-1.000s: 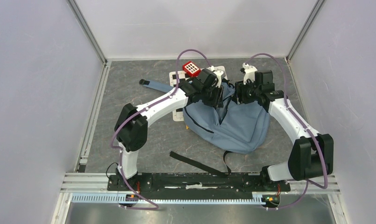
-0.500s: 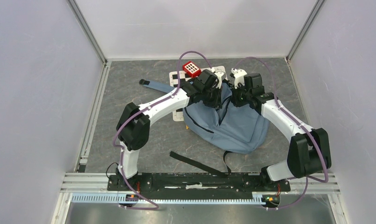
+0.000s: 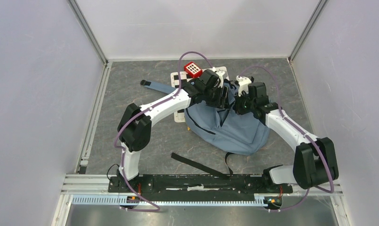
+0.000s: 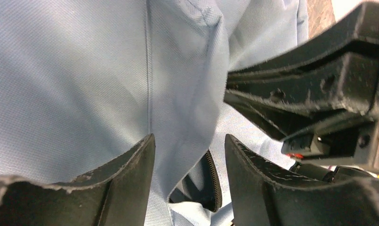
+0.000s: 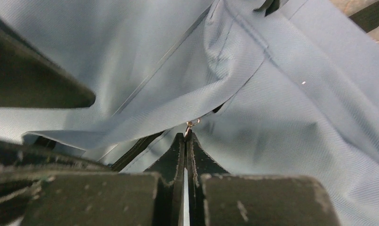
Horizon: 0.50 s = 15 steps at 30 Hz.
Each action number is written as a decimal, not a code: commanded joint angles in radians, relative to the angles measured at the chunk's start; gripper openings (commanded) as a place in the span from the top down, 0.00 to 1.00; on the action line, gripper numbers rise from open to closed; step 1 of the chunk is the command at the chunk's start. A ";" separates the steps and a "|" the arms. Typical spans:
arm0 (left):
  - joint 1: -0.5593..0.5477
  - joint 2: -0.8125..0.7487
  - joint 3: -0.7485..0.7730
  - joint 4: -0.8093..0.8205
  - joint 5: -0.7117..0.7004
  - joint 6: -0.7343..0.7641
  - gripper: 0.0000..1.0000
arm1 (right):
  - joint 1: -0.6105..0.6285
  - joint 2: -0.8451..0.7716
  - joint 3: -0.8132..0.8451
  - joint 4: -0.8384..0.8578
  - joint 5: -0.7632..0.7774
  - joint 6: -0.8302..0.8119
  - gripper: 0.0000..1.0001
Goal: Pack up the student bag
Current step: Zip the student bag at the center of the board.
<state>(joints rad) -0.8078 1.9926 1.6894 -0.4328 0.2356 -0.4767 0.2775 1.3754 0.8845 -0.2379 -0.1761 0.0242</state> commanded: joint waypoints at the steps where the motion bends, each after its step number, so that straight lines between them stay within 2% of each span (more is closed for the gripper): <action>1: 0.030 0.011 0.063 0.058 -0.029 -0.059 0.37 | 0.002 -0.069 -0.062 0.022 -0.087 0.069 1.00; 9: 0.042 0.089 0.124 0.167 -0.002 -0.094 0.21 | 0.002 -0.127 -0.120 0.073 -0.110 0.125 1.00; 15: 0.041 0.169 0.211 0.171 0.034 -0.117 0.15 | 0.002 -0.141 -0.116 0.078 -0.124 0.144 1.00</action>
<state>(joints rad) -0.7612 2.1216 1.8236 -0.3180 0.2386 -0.5461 0.2775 1.2625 0.7712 -0.1722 -0.2588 0.1387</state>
